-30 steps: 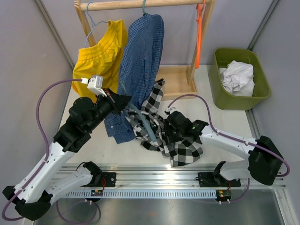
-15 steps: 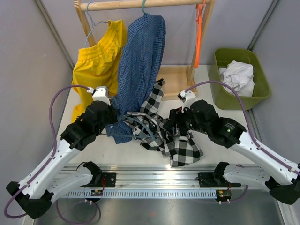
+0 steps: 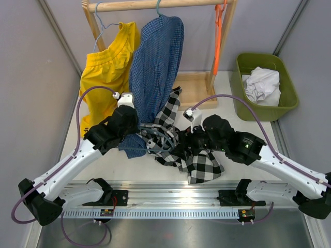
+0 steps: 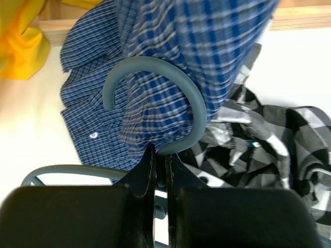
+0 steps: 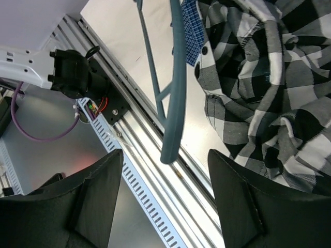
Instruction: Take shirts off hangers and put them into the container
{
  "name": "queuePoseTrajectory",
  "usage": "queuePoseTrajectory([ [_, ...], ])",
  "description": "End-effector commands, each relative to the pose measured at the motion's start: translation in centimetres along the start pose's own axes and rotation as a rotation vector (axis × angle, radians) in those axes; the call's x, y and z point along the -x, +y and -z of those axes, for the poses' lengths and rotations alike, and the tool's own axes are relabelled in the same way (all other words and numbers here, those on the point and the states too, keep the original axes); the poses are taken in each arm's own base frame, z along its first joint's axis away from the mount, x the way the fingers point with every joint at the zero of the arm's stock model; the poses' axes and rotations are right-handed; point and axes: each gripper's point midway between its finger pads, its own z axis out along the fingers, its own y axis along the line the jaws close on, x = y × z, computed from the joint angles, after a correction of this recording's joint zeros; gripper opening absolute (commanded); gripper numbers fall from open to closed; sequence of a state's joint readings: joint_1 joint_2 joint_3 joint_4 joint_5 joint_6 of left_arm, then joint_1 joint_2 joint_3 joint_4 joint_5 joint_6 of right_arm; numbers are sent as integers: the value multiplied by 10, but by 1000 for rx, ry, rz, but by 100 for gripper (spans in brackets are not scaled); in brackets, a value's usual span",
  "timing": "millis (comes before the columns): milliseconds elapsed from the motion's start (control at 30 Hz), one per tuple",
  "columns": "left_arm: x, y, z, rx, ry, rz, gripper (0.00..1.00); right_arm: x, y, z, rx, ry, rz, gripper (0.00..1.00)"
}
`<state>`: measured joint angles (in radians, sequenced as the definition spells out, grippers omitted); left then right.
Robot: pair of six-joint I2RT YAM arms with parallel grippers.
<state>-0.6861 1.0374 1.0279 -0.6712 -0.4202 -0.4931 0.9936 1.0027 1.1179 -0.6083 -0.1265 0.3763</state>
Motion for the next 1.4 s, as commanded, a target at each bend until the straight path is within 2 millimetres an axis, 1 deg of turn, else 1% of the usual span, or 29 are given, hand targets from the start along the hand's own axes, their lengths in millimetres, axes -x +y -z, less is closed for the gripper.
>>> queuePoseTrajectory([
  [0, 43, -24, 13, -72, -118, 38, 0, 8, 20, -14, 58, -8, 58, 74],
  [33, 44, -27, 14, -82, -115, 36, 0, 5, 19, -21, 46, 8, 62, 74],
  [133, 48, -38, 20, -123, -120, 39, 0, 3, 18, -30, 31, 17, 73, 73],
  [267, 42, -46, 20, -142, -98, 27, 0, 8, 18, -30, 29, -2, 82, 69],
  [333, 38, -49, 18, -149, -87, 23, 0, 12, 19, -31, 28, -9, 90, 64],
  [467, 29, -55, 15, -157, -63, 13, 0, 18, 20, -29, 26, -23, 103, 60],
  [600, 27, -59, 15, -163, -59, 14, 0, 22, 21, -30, 24, -35, 111, 52],
  [667, 29, -59, 16, -165, -63, 17, 0, 21, 21, -32, 28, -28, 113, 42],
  [733, 31, -60, 19, -171, -68, 19, 0, 19, 21, -34, 28, -20, 108, 30],
  [767, 32, -62, 20, -177, -72, 21, 0, 18, 21, -34, 27, -19, 110, 15],
  [800, 33, -61, 20, -177, -75, 23, 0, 17, 19, -35, 21, -16, 104, 8],
  [833, 36, -62, 21, -177, -81, 24, 0, 17, 19, -35, 21, -16, 106, 3],
  [867, 37, -62, 21, -176, -83, 25, 0, 16, 18, -35, 16, -17, 102, 0],
  [1033, 44, -69, 28, -220, -99, 31, 0, 16, 14, -28, -1, -31, 98, 0],
  [1067, 47, -70, 31, -231, -107, 35, 8, 15, 12, -27, -8, -29, 97, 0],
  [1100, 50, -71, 33, -240, -114, 36, 19, 16, 13, -25, -9, -35, 100, 0],
  [1133, 52, -72, 35, -249, -123, 32, 37, 15, 11, -23, -14, -35, 98, 0],
  [1200, 61, -74, 42, -269, -149, 38, 55, 16, 10, -20, -18, -44, 96, 0],
  [1233, 63, -73, 43, -269, -158, 31, 73, 15, 10, -19, -20, -45, 98, 0],
  [1300, 67, -73, 45, -266, -169, 25, 84, 13, 8, -17, -26, -46, 100, 0],
  [1333, 68, -71, 45, -258, -168, 18, 99, 13, 6, -16, -35, -45, 99, 0],
  [1367, 69, -69, 45, -245, -171, 16, 99, 12, 5, -16, -40, -45, 99, 0],
])
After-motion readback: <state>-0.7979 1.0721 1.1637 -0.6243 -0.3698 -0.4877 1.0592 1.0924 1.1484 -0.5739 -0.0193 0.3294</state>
